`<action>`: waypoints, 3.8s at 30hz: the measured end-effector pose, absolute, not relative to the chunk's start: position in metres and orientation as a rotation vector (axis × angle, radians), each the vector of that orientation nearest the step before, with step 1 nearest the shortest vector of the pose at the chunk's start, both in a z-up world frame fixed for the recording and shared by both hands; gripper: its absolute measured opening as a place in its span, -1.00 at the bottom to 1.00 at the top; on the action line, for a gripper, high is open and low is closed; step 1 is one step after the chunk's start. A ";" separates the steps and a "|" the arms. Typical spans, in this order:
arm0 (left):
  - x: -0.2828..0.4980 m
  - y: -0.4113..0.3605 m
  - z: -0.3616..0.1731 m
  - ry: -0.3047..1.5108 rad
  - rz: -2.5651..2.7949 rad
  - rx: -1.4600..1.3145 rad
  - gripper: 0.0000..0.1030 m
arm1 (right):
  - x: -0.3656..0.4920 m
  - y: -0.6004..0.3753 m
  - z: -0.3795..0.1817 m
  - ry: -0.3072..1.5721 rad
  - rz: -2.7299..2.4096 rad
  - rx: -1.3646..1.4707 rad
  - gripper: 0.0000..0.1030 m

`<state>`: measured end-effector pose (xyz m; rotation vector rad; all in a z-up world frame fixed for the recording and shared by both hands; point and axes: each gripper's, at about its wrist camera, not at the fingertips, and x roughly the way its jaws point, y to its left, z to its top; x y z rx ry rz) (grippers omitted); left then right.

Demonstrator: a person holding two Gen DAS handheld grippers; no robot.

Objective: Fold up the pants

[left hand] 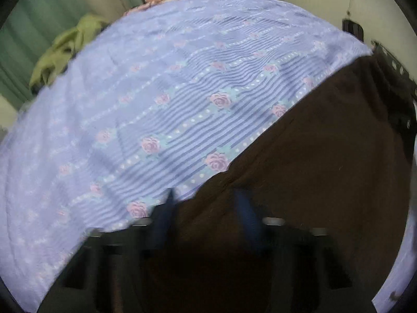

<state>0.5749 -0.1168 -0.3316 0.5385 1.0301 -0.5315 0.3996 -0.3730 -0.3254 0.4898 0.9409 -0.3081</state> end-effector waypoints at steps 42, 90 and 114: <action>0.437 -0.095 -0.279 0.921 -0.328 0.038 0.02 | 0.387 -0.394 -0.276 0.778 -0.202 0.899 -0.25; 0.385 0.262 -0.206 0.970 0.164 0.074 0.58 | 0.462 0.097 -0.239 1.106 0.221 -0.189 0.63; 0.465 0.103 -0.214 0.984 -0.329 0.011 0.14 | 0.393 -0.129 -0.193 0.987 -0.093 0.211 0.74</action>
